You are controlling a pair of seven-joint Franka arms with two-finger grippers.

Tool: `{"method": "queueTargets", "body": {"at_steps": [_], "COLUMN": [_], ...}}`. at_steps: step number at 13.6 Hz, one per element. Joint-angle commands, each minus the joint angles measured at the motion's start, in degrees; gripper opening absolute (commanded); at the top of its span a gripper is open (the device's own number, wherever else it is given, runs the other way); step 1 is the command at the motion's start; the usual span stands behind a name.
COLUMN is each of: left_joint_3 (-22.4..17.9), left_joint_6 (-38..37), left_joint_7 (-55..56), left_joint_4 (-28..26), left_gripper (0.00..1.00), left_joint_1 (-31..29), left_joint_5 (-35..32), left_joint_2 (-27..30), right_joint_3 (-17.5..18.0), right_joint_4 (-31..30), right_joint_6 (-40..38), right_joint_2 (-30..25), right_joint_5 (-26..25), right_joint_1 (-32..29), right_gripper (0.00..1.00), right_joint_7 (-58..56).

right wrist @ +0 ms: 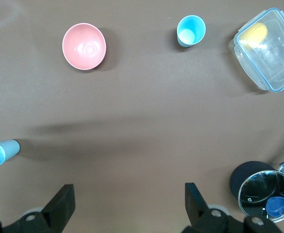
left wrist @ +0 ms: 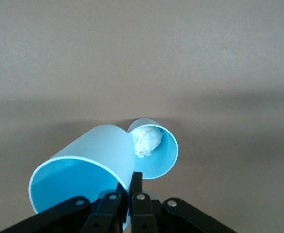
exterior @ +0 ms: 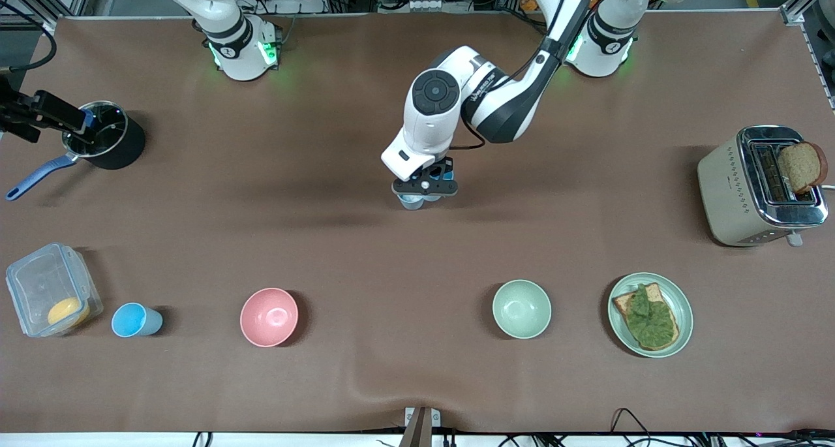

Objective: Stack blue cups with both arms
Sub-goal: 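Lift the empty blue cup and carry it over the tissue cup, then lower the held cup into the tissue cup and open the left gripper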

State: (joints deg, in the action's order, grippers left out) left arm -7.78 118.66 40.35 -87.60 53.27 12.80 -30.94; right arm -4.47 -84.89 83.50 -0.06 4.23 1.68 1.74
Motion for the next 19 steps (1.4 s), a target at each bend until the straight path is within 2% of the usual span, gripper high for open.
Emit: {"method": "queueTargets", "body": {"at_steps": [1,6,12,14,19], "left_joint_3": [-1.71,-2.59,-3.55,-5.22,-5.4], "left_joint_6": [-2.56,-2.56,-2.12,-1.77,-0.98], "left_joint_7": [0.69,5.34,6.58,6.67,6.76], "left_joint_4": [2.78,6.21,7.7,8.32,8.32], "left_gripper": [0.0,0.0,0.0,0.0,0.0], "left_joint_1": [1.83,4.38,5.35,6.66,6.93], "left_joint_5": [2.22,2.32,4.86,5.48,5.48], "left_joint_2": [-0.87,-4.82,-5.53,-6.41,-7.81], "right_joint_3": [0.69,0.6,0.6,0.69,0.78], "right_joint_4": [0.34,0.25,1.65,2.45,2.27], "right_joint_6": [-0.89,-3.07,-3.88,-4.14,-5.1], "right_joint_2": [-0.29,-0.55,-0.55,-0.46,-0.55], "right_joint_5": [0.95,0.95,1.91,2.53,2.45], "right_joint_1": [-1.07,-1.07,-1.16,-1.07,-0.98], "right_gripper": [1.0,1.0,1.0,1.0,1.0], "right_joint_7": [0.46,-0.24,-2.0,-1.91,-2.88]}}
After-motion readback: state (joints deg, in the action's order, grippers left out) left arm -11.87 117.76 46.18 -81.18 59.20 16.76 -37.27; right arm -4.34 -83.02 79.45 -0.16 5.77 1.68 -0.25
